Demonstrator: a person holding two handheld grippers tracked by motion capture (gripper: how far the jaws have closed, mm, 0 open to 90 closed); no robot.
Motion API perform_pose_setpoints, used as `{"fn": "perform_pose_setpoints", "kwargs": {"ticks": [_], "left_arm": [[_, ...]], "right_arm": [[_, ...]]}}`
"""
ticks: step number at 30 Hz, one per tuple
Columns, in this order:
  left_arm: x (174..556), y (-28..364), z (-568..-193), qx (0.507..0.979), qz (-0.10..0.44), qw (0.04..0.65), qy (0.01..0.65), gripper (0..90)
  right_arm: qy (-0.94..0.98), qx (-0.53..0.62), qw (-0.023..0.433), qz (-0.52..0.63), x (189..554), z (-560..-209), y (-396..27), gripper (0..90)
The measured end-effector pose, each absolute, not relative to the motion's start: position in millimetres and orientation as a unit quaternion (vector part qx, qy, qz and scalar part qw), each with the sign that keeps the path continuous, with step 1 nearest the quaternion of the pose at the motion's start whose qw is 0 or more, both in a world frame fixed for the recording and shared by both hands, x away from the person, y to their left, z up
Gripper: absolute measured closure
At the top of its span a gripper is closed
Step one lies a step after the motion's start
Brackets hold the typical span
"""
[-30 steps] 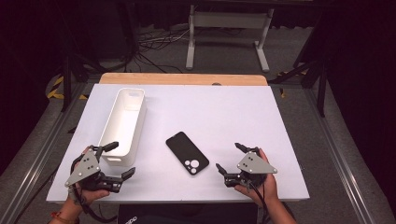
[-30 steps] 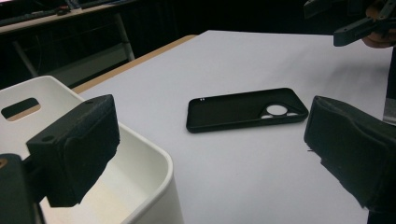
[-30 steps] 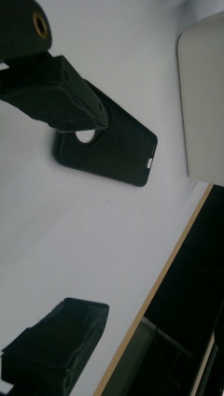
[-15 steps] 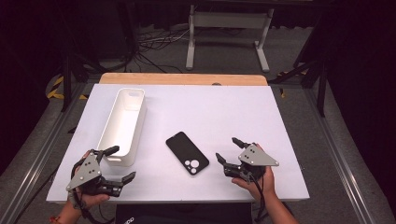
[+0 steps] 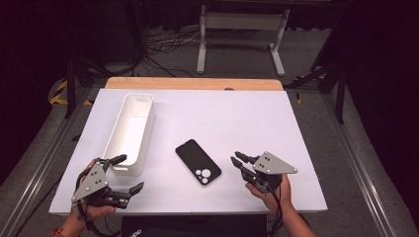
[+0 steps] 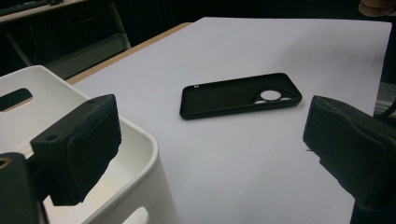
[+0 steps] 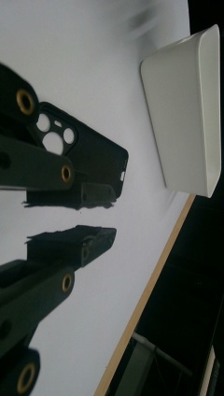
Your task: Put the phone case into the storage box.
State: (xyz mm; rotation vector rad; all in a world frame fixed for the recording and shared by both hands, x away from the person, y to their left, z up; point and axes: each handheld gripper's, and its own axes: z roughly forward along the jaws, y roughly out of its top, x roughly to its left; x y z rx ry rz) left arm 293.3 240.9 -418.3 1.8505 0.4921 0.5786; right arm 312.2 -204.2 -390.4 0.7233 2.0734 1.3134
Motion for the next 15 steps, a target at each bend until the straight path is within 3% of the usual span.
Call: {"fn": "perform_pose_setpoints", "kwargs": {"ticks": [3, 15], "left_arm": [[293, 242, -418, 0.779, 0.242, 0.539, 0.207, 5.1], [295, 241, -420, 0.786, 0.229, 0.536, 0.206, 5.3]], "right_arm": [[0.783, 0.273, 0.275, 0.487, 316, -389, -199, 90.0], [0.814, 0.242, 0.243, 0.469, 330, -381, -170, 90.0]]}}
